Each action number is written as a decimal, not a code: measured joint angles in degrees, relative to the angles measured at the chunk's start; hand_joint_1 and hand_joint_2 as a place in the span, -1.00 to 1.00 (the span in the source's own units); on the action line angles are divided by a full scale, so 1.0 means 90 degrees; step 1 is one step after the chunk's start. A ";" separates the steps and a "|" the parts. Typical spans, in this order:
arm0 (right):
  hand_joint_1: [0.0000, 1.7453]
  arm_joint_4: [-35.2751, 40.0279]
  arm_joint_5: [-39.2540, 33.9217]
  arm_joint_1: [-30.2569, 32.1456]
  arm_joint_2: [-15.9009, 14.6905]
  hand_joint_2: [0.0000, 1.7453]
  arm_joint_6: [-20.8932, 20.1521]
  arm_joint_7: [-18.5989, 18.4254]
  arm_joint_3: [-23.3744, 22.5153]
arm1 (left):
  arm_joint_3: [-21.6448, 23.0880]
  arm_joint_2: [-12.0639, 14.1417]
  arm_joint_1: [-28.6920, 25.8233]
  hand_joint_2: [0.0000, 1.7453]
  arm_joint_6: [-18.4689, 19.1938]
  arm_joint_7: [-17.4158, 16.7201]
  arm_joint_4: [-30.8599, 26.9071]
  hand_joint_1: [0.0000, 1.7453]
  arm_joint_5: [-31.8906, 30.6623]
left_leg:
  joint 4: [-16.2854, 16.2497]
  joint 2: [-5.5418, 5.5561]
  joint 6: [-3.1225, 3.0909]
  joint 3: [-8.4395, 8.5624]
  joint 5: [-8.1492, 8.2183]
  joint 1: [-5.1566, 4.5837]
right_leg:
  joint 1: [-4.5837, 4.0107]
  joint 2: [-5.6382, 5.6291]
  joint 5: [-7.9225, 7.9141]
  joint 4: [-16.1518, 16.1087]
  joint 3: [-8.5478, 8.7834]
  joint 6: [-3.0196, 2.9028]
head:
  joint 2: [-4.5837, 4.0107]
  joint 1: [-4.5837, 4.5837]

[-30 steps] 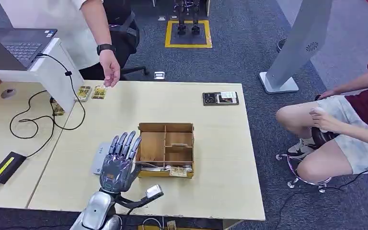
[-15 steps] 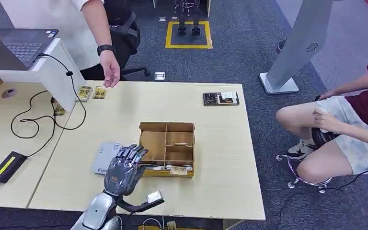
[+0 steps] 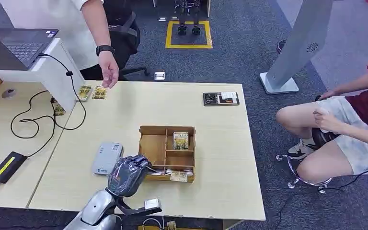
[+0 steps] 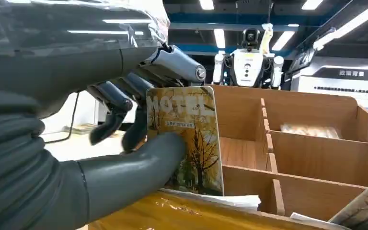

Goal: Pass the card to the sensor for recognition and then transmit it.

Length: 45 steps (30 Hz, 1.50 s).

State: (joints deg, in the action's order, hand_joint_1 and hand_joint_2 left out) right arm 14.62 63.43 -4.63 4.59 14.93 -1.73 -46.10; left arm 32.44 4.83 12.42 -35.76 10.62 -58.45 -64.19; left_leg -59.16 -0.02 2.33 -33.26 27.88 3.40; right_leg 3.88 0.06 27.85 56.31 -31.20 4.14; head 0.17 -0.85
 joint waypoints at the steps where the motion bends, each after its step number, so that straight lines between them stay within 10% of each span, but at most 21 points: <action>1: -1.00 0.0000 -0.0002 -0.0003 0.0000 1.00 -0.0002 0.0000 0.0015 | 0.0039 0.0027 0.0013 1.00 0.0007 0.0000 0.0000 1.00 0.0036 | 0.0000 0.0001 0.0000 0.0001 0.0000 0.0000 | 0.0000 0.0001 0.0000 0.0000 0.0002 0.0000 | 0.0000 0.0000; 21: -1.00 0.0000 -0.0126 0.0002 -0.0012 1.00 0.0044 0.0007 0.0083 | 0.0170 0.0068 -0.0017 1.00 -0.0459 0.0071 -0.0039 1.00 0.0352 | 0.0000 0.0000 0.0000 0.0011 0.0000 0.0000 | 0.0000 -0.0001 0.0000 0.0000 0.0008 0.0000 | 0.0000 0.0000; 45: -1.00 -0.0002 -0.0262 0.0074 -0.0012 1.00 0.0117 0.0061 0.0082 | -0.0804 -0.0614 -0.0459 1.00 -0.0479 0.0612 -0.0656 1.00 0.1180 | -0.0002 -0.0001 0.0000 0.0001 0.0000 0.0000 | 0.0000 -0.0003 0.0000 0.0000 -0.0005 0.0000 | 0.0000 0.0002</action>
State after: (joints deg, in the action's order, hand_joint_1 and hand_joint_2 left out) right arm 14.60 61.07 -3.96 4.48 15.98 -1.18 -45.35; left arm 25.20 -0.70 8.29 -40.06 16.13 -64.35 -53.57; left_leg -59.18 -0.03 2.33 -33.25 27.88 3.40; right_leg 3.88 0.04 27.84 56.30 -31.24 4.14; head 0.17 -0.83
